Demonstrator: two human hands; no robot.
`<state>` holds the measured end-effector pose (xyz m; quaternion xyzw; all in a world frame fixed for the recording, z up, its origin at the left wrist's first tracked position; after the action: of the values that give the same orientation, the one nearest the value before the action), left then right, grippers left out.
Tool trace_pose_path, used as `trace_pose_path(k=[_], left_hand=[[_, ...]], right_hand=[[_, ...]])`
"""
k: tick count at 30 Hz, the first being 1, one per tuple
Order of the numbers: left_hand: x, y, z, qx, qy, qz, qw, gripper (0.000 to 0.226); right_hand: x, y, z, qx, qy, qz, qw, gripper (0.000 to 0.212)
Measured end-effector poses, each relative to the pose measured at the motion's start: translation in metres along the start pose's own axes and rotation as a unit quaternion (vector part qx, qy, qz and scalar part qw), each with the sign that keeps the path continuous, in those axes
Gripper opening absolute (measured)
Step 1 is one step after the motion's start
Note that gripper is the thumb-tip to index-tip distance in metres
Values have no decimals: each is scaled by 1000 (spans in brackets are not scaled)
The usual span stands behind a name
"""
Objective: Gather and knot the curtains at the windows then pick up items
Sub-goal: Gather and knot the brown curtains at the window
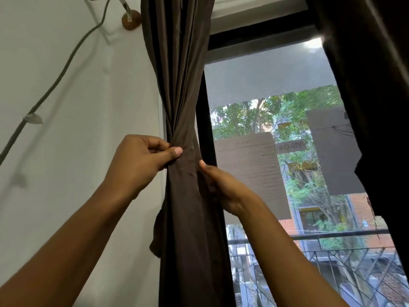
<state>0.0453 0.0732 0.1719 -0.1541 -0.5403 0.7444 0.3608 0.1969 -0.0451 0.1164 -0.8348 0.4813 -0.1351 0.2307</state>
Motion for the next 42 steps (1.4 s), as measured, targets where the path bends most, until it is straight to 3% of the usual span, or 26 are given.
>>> trace_pose_path(k=[3,7,9,14,19,26,32,34,37,38,40,42], left_hand=[[6,0,2,-2,-11,0,1000,6],[13,-2,-2,-9,-68,26,997,19],[13,0,-1,-20,-99,45,994,19],[-6,5,10,-63,-148,66,985,12],[-21,8,17,-76,-118,66,988,7],[-21,6,4,-4,31,9,999,9],[-21,11,3,2,59,-27,998,23],[-18,8,1,-5,30,-18,999,29],[-15,2,-2,-11,6,5,1000,23],[-14,2,-3,-14,-4,12,1000,24],[-14,2,-3,-22,-23,18,999,24],[-13,2,-3,-22,-26,18,999,24]], right_hand=[[-10,-4,12,-45,-16,-37,998,52],[6,11,2,28,-23,79,996,3],[17,29,-9,110,31,147,982,5],[19,97,-50,249,273,323,871,10],[-21,123,-68,318,366,325,812,14],[-44,119,-60,378,367,345,776,14],[-49,113,-59,386,400,341,759,13],[-47,110,-57,391,389,299,779,13],[-26,95,-50,331,156,184,913,14],[-15,86,-46,302,76,178,933,15],[-5,63,-36,217,21,143,965,22],[-15,43,-20,114,-42,21,992,42]])
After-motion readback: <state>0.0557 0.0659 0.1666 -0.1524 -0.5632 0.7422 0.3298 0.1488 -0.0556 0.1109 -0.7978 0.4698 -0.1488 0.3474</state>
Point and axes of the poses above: each hand's wrist, its own y-axis away from the middle knuckle, its own x-axis out of the back of the hand, z = x × y, the point moved 6 cm from there along -y, towards the middle knuckle
